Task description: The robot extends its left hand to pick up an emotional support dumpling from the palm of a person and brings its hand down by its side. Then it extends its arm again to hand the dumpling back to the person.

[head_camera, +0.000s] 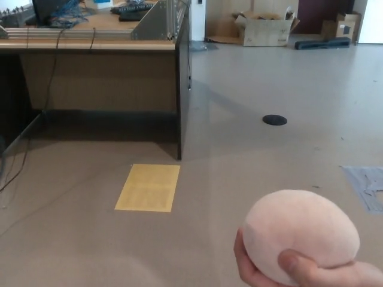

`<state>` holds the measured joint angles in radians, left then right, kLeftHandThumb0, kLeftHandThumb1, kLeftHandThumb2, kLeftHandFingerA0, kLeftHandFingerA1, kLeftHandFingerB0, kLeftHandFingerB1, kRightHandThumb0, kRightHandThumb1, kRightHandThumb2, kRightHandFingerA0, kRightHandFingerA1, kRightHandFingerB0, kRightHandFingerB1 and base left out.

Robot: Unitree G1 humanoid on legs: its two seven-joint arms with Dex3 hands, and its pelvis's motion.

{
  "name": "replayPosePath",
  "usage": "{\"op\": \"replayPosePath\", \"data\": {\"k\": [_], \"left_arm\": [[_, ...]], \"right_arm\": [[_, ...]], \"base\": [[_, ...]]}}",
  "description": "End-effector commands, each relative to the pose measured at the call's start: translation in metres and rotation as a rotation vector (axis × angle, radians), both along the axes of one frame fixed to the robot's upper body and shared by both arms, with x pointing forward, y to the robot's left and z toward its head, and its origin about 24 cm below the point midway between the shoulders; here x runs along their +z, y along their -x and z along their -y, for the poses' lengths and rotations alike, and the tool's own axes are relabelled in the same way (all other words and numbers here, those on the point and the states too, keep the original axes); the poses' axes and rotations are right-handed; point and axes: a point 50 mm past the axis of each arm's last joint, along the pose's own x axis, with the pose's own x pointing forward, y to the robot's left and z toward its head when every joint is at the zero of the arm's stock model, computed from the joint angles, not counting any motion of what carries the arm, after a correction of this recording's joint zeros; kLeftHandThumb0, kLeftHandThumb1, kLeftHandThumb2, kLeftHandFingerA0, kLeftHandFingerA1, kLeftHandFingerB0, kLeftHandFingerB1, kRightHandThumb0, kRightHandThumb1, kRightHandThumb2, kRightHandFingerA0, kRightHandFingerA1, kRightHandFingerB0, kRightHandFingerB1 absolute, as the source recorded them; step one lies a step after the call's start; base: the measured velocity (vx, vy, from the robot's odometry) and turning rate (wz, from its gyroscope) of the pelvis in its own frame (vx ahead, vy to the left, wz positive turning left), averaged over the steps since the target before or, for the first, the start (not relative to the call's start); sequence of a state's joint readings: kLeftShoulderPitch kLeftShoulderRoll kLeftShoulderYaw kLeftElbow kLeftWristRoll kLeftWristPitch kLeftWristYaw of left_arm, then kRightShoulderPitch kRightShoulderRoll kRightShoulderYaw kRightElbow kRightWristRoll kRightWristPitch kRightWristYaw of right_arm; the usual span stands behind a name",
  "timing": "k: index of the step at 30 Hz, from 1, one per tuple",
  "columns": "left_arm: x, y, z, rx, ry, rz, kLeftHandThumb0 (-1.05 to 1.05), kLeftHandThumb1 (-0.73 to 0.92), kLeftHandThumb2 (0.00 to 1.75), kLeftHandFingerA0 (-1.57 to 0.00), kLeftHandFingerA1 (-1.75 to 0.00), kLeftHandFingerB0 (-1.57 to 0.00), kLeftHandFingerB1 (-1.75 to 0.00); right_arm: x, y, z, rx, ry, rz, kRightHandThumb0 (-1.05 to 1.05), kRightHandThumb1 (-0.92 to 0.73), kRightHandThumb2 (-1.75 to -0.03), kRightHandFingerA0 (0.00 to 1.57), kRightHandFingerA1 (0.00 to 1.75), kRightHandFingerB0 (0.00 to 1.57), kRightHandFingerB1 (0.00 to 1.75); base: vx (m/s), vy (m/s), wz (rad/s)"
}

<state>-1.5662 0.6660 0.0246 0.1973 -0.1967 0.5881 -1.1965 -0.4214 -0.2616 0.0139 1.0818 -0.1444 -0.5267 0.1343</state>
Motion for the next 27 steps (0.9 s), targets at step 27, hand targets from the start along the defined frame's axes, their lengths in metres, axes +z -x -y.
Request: {"op": "replayPosePath", "data": {"k": [27], "left_arm": [[-0.406,0.022,-0.189,1.143,-0.074,-0.397,0.09,0.51,0.65,-0.06,-0.22,-0.06,-0.25]], "right_arm": [[-0.019,0.025,0.008,-0.041,-0.033,-0.036,-0.74,-0.78,-0.64,0.60,0.48,0.61,0.43]], "base": [[0.00,0.000,0.00]]}}
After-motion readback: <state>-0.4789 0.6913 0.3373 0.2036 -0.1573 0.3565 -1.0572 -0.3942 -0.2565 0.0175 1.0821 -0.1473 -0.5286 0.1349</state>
